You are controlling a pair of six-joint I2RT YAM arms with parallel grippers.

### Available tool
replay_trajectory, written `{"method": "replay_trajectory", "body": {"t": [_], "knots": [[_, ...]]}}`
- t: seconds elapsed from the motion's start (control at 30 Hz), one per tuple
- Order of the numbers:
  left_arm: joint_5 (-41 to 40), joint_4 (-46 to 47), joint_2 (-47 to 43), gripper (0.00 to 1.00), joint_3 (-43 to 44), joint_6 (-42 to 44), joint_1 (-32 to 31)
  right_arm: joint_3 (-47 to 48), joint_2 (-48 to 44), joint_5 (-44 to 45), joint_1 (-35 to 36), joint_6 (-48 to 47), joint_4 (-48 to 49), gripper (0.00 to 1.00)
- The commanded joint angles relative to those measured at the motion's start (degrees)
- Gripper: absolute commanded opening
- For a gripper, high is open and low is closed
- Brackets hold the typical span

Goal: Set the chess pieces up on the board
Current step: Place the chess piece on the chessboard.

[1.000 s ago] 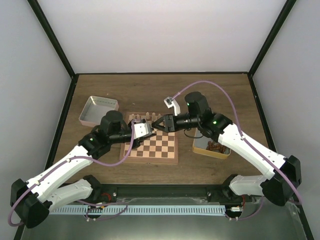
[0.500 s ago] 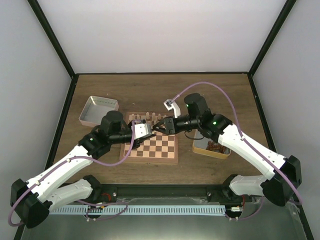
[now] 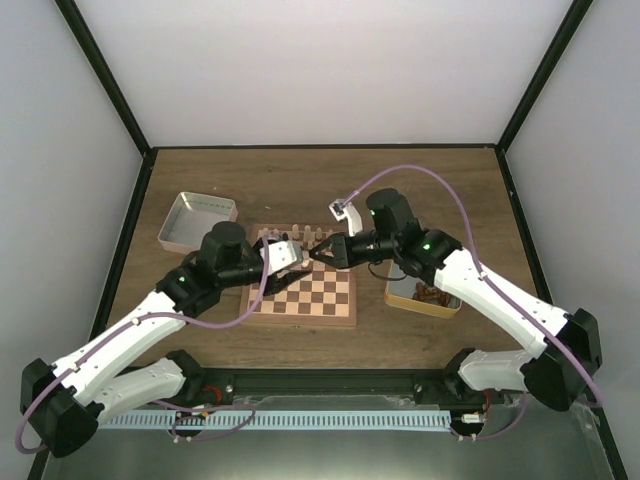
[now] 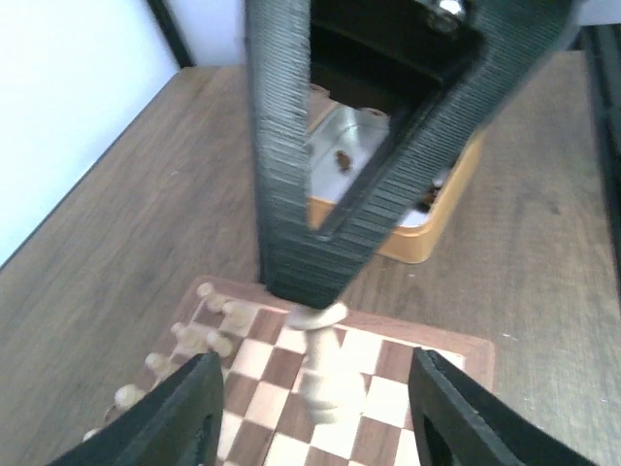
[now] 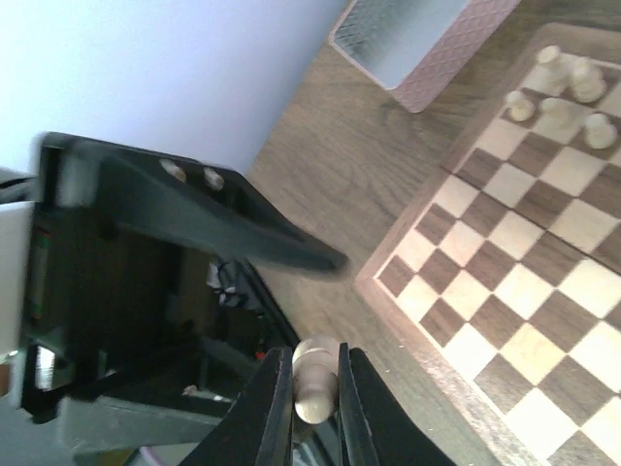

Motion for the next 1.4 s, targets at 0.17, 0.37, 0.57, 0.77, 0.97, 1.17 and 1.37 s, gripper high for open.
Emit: {"method": "replay_trajectory", "body": {"t": [0.17,0.37,0.57,0.77,0.97,1.17,1.37], "knots": [[-33.2,5.79,-9.54,0.82,-2.69,-16.49,-0.06,7.88,10.27,19.45,1.73,-4.03,-0.87,0.04],[-46.38,8.44,-16.77,1.0,-3.56,-23.44,0.02,20.79,23.9,36.45,6.04,-9.21,-3.61,0.04],[-59.97,17.43,-24.93,1.0,-9.61,-25.59,0.1,31.39,36.41,42.54,7.97,-13.75,-4.85,0.04],[-61.31,19.93,-28.3,1.0,-12.58,-24.03,0.11,38.73,44.29,45.76,9.17,-13.88,-7.42,0.04],[-62.25,16.49,-26.37,1.0,-10.69,-23.72,0.13,44.92,50.45,49.24,9.2,-10.16,-12.47,0.04],[-59.09,15.13,-24.2,1.0,-10.25,-23.25,0.15,46.77,54.35,50.02,9.2,-8.36,-12.9,0.04],[-57.88,13.43,-22.91,1.0,-9.16,-23.94,0.11,47.67,56.62,51.19,9.15,-7.73,-13.38,0.04]]}}
